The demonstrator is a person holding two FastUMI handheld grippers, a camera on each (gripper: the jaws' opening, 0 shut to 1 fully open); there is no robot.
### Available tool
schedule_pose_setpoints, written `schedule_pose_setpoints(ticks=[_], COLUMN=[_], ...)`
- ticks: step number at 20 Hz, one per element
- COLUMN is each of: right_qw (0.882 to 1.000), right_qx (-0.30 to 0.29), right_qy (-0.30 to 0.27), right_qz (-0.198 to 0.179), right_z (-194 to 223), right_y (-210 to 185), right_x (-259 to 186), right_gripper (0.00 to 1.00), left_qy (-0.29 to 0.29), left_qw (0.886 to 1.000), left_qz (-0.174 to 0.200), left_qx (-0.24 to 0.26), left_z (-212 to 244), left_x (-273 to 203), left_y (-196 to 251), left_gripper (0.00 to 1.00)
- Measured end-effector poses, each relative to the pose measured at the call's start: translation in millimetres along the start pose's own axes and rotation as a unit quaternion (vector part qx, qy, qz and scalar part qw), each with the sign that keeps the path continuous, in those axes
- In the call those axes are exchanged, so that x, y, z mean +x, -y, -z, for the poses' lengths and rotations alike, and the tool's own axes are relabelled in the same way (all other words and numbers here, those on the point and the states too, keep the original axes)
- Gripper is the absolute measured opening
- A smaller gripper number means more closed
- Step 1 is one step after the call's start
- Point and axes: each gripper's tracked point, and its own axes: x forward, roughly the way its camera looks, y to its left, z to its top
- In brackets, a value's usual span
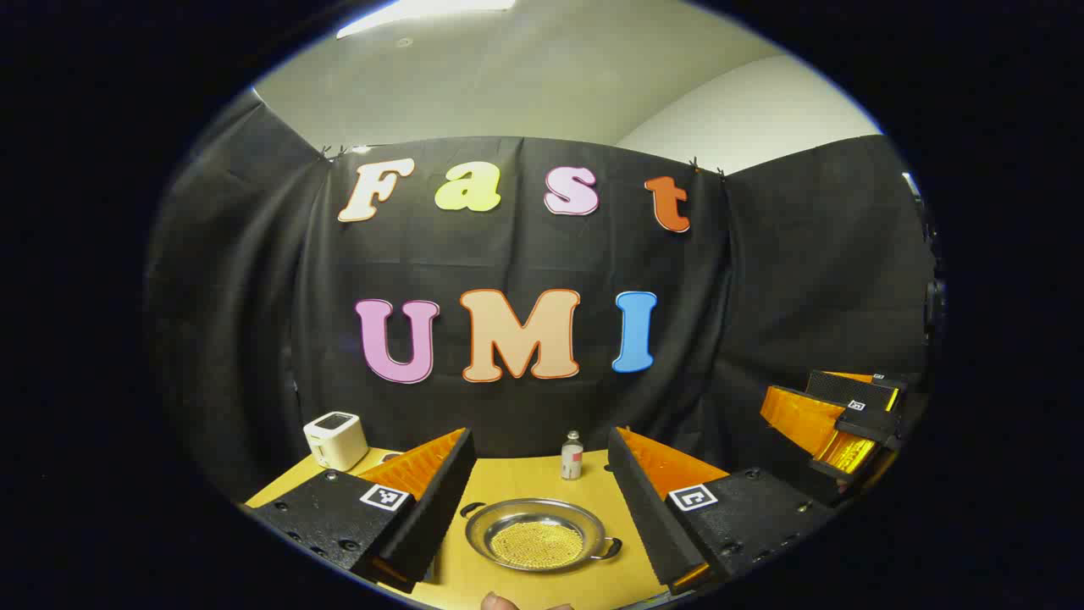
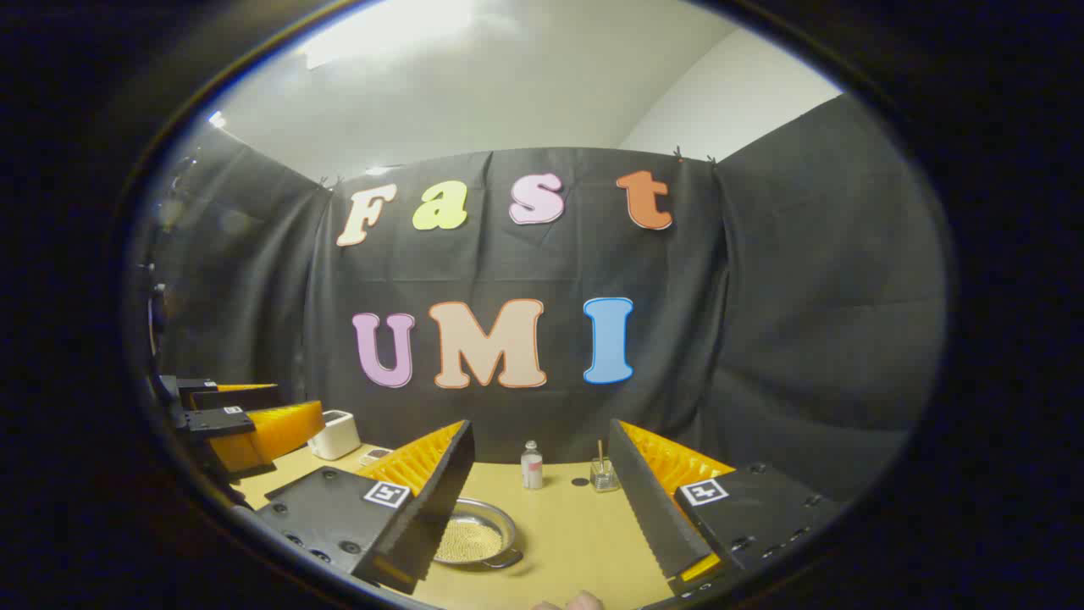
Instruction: First push the handle of the pot to place it horizontally, then grasp the pot with both hands and set it on the induction cooktop.
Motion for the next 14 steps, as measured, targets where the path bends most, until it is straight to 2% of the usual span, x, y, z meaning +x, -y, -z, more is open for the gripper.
schedule_pose_setpoints(ticks=[6,7,12,14], right_qw=[1.0,1.0,1.0,1.0], right_qx=[-0.001,0.001,0.018,0.02], right_qy=[0.003,0.002,0.004,0.001], right_qz=[0.0,0.0,-0.007,-0.012], right_z=[0,0,2,5], right_y=[27,31,43,45], right_x=[-4,-4,-3,-1], right_gripper=[0.99,0.96,0.99,0.96], left_qy=[-0.007,-0.01,-0.01,-0.013], left_qw=[1.0,1.0,1.0,1.0], left_qz=[-0.003,-0.005,-0.019,-0.022], left_qx=[0.002,0.003,0.005,0.008], left_z=[4,7,4,7], left_x=[4,4,3,3], left_y=[25,26,33,37], left_gripper=[0.95,0.95,0.95,0.95])
